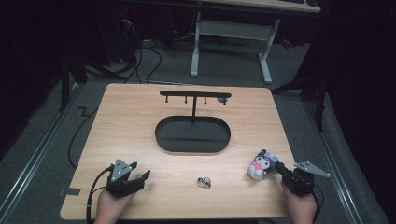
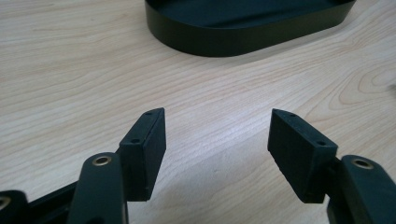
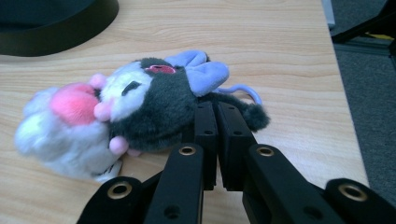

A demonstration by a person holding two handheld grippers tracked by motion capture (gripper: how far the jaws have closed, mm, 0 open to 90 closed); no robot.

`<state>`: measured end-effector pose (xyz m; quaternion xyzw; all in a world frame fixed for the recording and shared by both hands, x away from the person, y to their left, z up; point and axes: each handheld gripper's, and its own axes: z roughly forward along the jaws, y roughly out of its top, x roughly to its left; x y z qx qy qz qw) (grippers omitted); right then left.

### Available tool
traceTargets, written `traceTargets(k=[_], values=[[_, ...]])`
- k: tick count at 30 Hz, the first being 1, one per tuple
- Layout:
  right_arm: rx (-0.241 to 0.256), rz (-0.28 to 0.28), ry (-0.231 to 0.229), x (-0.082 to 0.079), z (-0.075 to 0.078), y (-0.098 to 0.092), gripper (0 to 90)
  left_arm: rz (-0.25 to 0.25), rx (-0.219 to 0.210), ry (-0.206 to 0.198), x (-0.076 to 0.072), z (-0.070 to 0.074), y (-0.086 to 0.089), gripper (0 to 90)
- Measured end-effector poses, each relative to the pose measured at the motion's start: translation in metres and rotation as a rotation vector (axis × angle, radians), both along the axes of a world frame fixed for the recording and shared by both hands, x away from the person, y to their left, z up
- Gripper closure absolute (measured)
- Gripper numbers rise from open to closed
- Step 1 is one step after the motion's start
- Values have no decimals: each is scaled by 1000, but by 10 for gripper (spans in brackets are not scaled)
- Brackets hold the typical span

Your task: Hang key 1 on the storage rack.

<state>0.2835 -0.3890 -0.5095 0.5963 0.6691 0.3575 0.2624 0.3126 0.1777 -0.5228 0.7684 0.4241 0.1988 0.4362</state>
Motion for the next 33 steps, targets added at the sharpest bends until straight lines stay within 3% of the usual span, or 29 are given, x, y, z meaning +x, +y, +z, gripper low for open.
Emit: traceTargets(k=[3, 10, 18, 24, 33], values=[[-25, 11, 6, 9, -2, 2, 879, 12, -4, 4, -4, 0, 5, 376], [-25, 61, 8, 28, -3, 13, 888, 43, 0, 7, -16, -1, 17, 373], [-7, 198, -1, 51, -3, 45, 886, 99, -4, 2, -30, -1, 34, 372], [2, 249, -3, 57, -2, 58, 899, 115, -9, 8, -35, -2, 40, 373], [0, 195, -20, 51, 1, 47, 887, 102, -14, -5, -31, 1, 38, 377]])
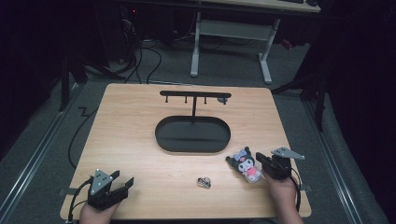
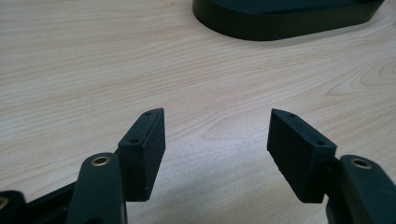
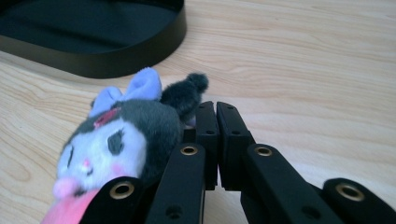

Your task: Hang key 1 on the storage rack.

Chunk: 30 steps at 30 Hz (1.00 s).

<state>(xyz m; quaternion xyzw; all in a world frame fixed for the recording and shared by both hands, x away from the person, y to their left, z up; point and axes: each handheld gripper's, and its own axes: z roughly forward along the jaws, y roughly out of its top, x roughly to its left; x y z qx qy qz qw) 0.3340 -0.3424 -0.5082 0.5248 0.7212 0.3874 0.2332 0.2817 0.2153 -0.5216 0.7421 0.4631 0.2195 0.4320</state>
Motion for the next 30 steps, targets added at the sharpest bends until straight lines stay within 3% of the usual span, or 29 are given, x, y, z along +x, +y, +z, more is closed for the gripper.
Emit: traceTargets(k=[11, 17, 22, 25, 28, 30], values=[[13, -48, -7, -23, 0, -18, 812, -34, 18, -21, 16, 8, -18, 347], [1, -45, -12, -42, 0, -24, 746, -98, 14, -1, 28, 10, -34, 283], [-13, -45, -30, -54, 2, -27, 669, -191, 62, -7, 32, 15, -53, 242], [11, -55, -31, -60, 2, -29, 626, -218, 93, 9, 32, 11, -55, 227], [9, -62, -29, -63, 2, -28, 541, -226, 69, 13, 28, 7, -51, 240], [2, -55, -19, -64, 2, -26, 536, -224, 55, 0, 27, 6, -48, 258]])
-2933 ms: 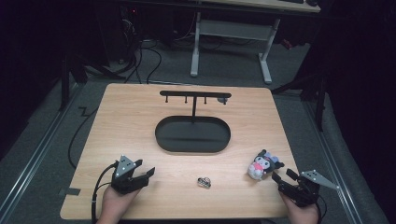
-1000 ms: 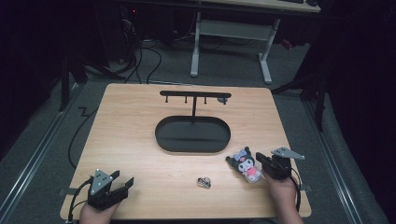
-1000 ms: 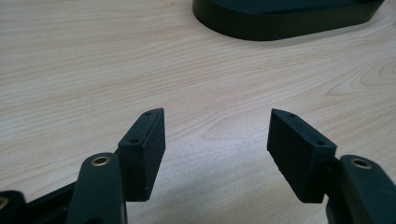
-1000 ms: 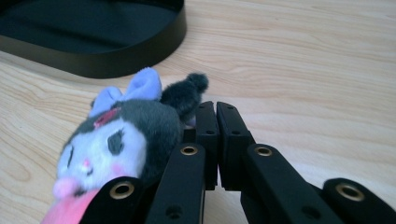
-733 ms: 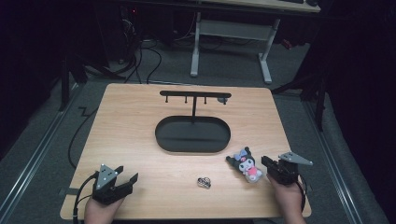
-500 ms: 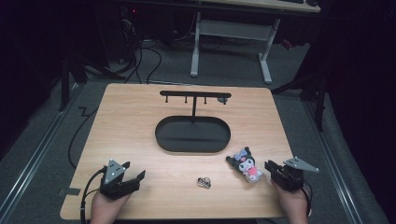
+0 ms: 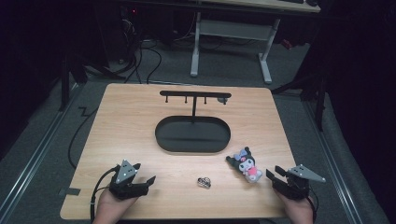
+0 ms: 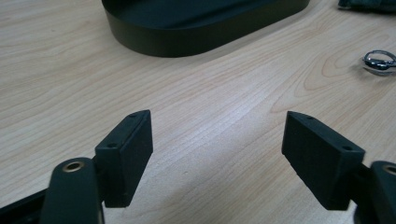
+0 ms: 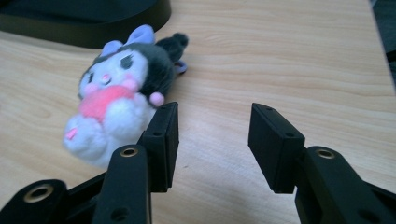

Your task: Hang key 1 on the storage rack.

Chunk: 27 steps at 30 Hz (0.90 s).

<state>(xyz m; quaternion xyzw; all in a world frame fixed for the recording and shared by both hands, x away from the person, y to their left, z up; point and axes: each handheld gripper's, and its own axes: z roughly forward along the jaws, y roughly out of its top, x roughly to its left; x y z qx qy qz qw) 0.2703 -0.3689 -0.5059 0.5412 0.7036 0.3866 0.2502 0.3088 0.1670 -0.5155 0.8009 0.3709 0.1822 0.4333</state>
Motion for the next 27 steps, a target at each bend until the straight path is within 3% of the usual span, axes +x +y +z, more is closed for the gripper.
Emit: traceTargets(k=[4, 9, 11, 14, 17, 25, 27], values=[[-42, 6, 29, 0, 1, 3, 518, 11, -24, -9, 1, 2, 6, 265], [-48, 6, 69, 1, 4, 4, 503, 24, -39, -8, 3, 1, 14, 266], [-85, 9, 121, 4, 4, 6, 487, 28, -40, -8, 5, 0, 18, 266], [-88, 20, 174, 7, 4, 6, 488, 26, -43, -6, 7, -3, 19, 266], [-150, 30, 208, 10, 9, 10, 482, 17, -43, -4, 8, -4, 19, 265], [-198, 70, 324, 15, 18, 23, 404, -13, -51, -17, 3, -1, 16, 268], [-200, 74, 335, 15, 18, 24, 400, -16, -49, -18, 3, -1, 16, 269]])
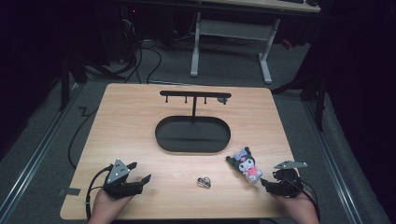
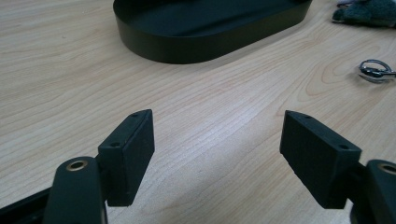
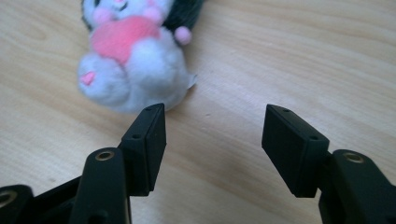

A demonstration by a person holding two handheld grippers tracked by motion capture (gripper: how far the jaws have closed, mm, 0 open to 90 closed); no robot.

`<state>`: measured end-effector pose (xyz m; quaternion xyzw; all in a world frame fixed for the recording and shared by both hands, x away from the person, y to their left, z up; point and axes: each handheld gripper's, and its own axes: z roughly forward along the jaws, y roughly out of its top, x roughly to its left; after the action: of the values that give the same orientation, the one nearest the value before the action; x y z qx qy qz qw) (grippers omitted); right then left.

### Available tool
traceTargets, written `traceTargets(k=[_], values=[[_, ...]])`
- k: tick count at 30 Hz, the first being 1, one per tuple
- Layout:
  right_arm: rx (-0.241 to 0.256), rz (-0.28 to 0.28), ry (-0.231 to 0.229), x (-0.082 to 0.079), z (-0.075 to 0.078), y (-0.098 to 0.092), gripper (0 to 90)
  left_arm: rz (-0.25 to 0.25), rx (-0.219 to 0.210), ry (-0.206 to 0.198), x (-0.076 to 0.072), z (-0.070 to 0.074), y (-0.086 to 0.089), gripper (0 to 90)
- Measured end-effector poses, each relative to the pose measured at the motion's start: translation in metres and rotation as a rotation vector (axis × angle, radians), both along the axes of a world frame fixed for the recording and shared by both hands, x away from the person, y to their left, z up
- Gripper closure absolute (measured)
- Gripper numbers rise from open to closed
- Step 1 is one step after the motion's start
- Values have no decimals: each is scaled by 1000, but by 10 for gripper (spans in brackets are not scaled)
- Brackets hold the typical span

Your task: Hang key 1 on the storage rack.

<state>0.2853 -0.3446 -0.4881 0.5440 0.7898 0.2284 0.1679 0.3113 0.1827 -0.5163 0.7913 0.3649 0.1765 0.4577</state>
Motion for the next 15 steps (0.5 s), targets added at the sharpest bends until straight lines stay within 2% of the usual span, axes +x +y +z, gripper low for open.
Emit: traceTargets(k=[1, 2, 3, 5, 9, 10, 11, 12, 15], values=[[-16, 14, 32, 1, 1, 3, 390, -2, 1, 0, 0, 0, 0, 269], [-16, 14, 32, 1, 1, 3, 390, -4, 3, 0, -1, 0, 0, 269], [-42, 28, 55, 1, 2, 6, 386, -6, 3, 1, -1, 0, 1, 269], [-50, 35, 76, 2, 3, 7, 381, -2, -1, 4, 0, 0, 1, 270], [-79, 72, 146, 4, 5, 10, 353, -7, -1, 9, 1, -1, 2, 270], [-79, 72, 146, 4, 5, 10, 353, -7, -1, 9, 1, -1, 2, 270], [-92, 81, 173, 6, 7, 12, 339, -13, 1, 13, 1, -2, 1, 270], [-92, 81, 173, 6, 7, 12, 339, -13, 1, 13, 1, -2, 1, 269], [-109, 106, 218, 9, 11, 17, 322, -21, 10, 15, 0, -3, -1, 263]])
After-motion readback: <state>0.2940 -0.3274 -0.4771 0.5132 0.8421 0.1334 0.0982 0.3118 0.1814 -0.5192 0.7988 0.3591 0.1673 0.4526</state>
